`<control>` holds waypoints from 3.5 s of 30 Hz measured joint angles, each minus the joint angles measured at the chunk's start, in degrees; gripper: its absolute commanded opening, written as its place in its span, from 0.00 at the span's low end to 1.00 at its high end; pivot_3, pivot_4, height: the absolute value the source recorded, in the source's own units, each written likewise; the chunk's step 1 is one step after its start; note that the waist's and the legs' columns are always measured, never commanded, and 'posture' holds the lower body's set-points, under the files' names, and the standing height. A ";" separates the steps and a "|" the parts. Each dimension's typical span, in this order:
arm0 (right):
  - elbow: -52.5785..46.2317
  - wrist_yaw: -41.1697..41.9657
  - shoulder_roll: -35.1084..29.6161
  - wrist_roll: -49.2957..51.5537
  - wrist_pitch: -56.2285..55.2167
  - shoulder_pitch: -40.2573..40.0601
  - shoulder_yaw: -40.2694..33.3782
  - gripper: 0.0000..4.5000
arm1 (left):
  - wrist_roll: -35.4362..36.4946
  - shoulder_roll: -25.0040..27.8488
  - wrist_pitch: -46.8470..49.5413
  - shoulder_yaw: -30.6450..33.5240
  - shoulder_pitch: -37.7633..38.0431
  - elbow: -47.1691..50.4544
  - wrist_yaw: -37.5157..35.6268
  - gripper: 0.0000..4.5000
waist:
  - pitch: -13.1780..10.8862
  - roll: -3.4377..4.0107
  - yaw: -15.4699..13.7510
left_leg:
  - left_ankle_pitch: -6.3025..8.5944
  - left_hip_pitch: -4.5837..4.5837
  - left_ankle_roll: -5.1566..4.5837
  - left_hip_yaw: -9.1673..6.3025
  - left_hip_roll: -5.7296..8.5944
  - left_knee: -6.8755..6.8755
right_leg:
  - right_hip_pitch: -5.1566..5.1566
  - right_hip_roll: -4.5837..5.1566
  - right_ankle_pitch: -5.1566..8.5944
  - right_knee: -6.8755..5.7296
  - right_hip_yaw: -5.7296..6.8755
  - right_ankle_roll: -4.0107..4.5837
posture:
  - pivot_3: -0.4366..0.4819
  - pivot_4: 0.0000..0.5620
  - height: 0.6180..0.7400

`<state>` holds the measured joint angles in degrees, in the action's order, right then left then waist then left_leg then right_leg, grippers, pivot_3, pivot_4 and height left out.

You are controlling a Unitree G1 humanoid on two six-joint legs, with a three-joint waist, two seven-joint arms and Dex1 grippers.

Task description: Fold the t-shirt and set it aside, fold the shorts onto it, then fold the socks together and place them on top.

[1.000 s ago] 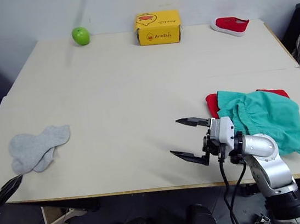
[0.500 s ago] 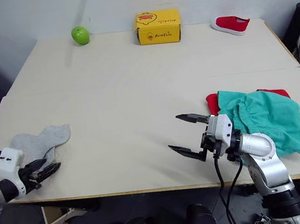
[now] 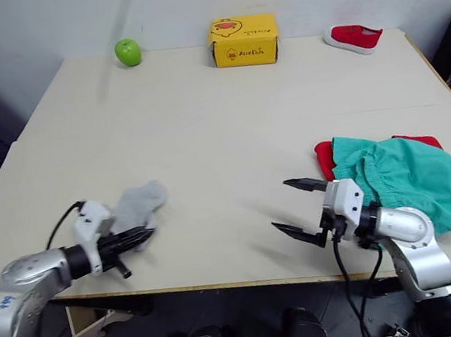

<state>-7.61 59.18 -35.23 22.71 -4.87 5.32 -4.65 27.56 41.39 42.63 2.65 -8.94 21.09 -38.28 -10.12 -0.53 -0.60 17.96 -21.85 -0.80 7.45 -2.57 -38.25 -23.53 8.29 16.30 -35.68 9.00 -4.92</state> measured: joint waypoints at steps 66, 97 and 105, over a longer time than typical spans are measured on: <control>36.37 13.79 6.03 -16.01 -18.26 29.82 21.30 0.00 | -15.43 -7.29 -38.91 -3.08 -8.34 -31.30 -21.34 0.06 | -0.07 -0.02 2.23 | 0.10 -0.30 -0.24 0.10 -0.18 -0.86 | -0.05 -0.21 -0.17 -0.15 -0.15 -0.31 | 0.48 0.27 1.00; 71.70 6.10 18.94 -16.94 22.89 61.33 17.21 0.87 | 8.60 -15.57 31.30 1.95 -0.21 13.87 18.49 0.91 | -0.05 0.35 1.85 | -0.02 -0.21 -0.32 -0.20 0.27 -0.82 | 0.22 0.19 -0.22 -0.25 -0.59 -0.38 | 0.48 0.27 1.00; 72.50 9.46 20.28 -19.58 19.71 60.68 17.04 0.26 | 3.80 -17.73 33.54 -4.37 -5.32 12.14 24.04 0.36 | 0.00 0.37 1.91 | 0.00 -0.23 -0.30 -0.22 0.28 -0.76 | 0.20 0.17 -0.22 -0.18 -0.59 -0.38 | 0.48 0.27 1.00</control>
<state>64.89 68.64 -14.94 3.13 14.84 66.00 12.40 31.36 23.65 76.17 -1.72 -14.27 33.24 -14.24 -10.12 -0.15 1.31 17.96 -22.08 -1.10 7.24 -2.29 -39.01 -23.33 8.46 16.07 -35.86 8.41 -5.30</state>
